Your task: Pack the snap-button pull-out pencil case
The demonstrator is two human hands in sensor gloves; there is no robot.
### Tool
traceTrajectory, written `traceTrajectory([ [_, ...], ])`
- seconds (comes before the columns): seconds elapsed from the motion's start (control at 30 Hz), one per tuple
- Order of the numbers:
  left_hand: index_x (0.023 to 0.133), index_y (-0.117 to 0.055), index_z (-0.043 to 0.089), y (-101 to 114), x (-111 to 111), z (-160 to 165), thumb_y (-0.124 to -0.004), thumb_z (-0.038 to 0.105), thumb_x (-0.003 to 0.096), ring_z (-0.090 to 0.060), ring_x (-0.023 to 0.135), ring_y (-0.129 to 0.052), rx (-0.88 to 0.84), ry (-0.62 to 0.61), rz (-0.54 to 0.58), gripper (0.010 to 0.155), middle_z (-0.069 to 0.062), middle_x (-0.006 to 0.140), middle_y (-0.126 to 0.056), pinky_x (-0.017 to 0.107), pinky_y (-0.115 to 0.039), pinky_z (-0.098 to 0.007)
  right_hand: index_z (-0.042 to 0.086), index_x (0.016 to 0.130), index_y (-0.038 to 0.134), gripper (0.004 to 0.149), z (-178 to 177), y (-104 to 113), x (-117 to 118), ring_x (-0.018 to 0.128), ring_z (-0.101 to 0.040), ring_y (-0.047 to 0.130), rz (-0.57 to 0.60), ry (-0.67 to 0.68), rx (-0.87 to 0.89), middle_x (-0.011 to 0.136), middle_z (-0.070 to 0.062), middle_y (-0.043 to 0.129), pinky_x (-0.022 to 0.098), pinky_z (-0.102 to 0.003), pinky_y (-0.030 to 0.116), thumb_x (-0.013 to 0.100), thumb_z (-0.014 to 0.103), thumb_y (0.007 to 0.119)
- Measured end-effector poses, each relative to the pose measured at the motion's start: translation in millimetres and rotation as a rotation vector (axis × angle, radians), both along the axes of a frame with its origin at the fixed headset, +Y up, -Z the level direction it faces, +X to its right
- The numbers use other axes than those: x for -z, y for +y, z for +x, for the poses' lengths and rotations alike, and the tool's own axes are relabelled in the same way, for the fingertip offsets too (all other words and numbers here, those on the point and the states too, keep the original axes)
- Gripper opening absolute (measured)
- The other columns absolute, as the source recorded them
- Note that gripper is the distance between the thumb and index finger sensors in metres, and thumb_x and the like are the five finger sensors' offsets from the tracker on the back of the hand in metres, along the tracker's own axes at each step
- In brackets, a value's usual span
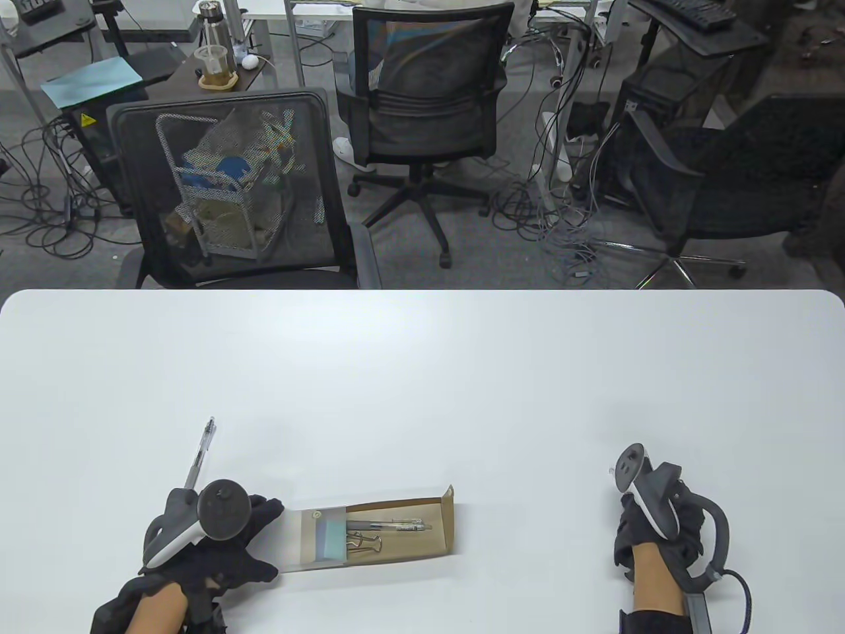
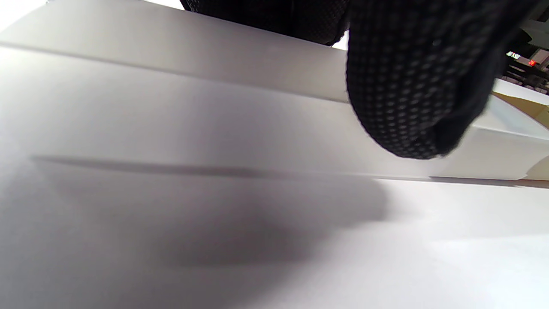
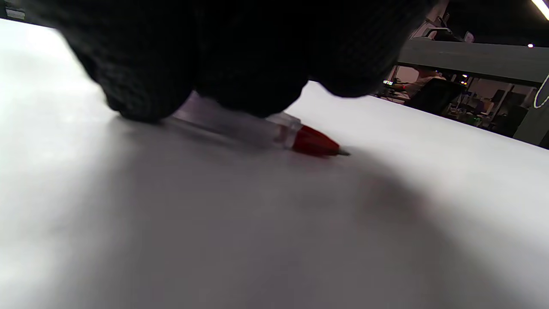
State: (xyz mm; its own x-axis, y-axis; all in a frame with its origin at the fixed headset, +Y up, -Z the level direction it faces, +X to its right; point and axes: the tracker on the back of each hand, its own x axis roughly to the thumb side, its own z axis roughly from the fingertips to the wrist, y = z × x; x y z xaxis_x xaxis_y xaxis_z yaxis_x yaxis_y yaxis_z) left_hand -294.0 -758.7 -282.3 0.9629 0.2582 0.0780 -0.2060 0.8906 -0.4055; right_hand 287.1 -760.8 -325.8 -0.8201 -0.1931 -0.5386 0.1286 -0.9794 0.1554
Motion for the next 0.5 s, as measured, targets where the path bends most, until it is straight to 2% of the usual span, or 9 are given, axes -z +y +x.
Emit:
traceTrajectory([
  [0.2, 0.107, -0.061, 0.041, 0, 0, 0, -0.101, 0.052, 0.0240, -0.026, 0.114, -0.063, -0.002, 0.001, -0.003, 0.092, 0.009, 0.117, -0.060, 0.085, -0.040, -0.063, 0.033, 0.088, 0.076, 0.055, -4, -2, -4, 0.044, 0.003, 0.092, 0.031, 0.045, -0.040, 0.089, 0.008, 0.088, 0.041, -0.023, 0.086, 0.035, 0.048, 0.081],
  [0.27, 0.107, -0.061, 0.041, 0, 0, 0, -0.101, 0.052, 0.0242, -0.026, 0.114, -0.063, -0.001, 0.001, -0.003, 0.092, 0.009, 0.117, -0.060, 0.085, -0.040, -0.063, 0.033, 0.088, 0.075, 0.056, -14, 4, -5, 0.044, 0.003, 0.092, 0.075, 0.094, -0.056, 0.089, 0.007, 0.088, 0.041, -0.023, 0.086, 0.035, 0.049, 0.081],
  [0.43, 0.107, -0.061, 0.041, 0, 0, 0, -0.101, 0.052, 0.0242, -0.026, 0.114, -0.063, -0.003, 0.001, -0.003, 0.092, 0.009, 0.117, -0.060, 0.085, -0.040, -0.063, 0.034, 0.089, 0.074, 0.057, -69, 41, -11, 0.044, 0.002, 0.092, 0.242, 0.309, -0.063, 0.089, 0.008, 0.088, 0.041, -0.024, 0.086, 0.034, 0.049, 0.082],
  [0.5, 0.107, -0.061, 0.041, -1, 0, 0, -0.101, 0.052, 0.0241, -0.026, 0.114, -0.063, -0.004, 0.001, -0.002, 0.092, 0.009, 0.117, -0.059, 0.085, -0.040, -0.063, 0.035, 0.089, 0.074, 0.057, -107, 62, -18, 0.045, 0.002, 0.093, 0.335, 0.433, -0.073, 0.089, 0.009, 0.088, 0.041, -0.024, 0.086, 0.034, 0.050, 0.082],
])
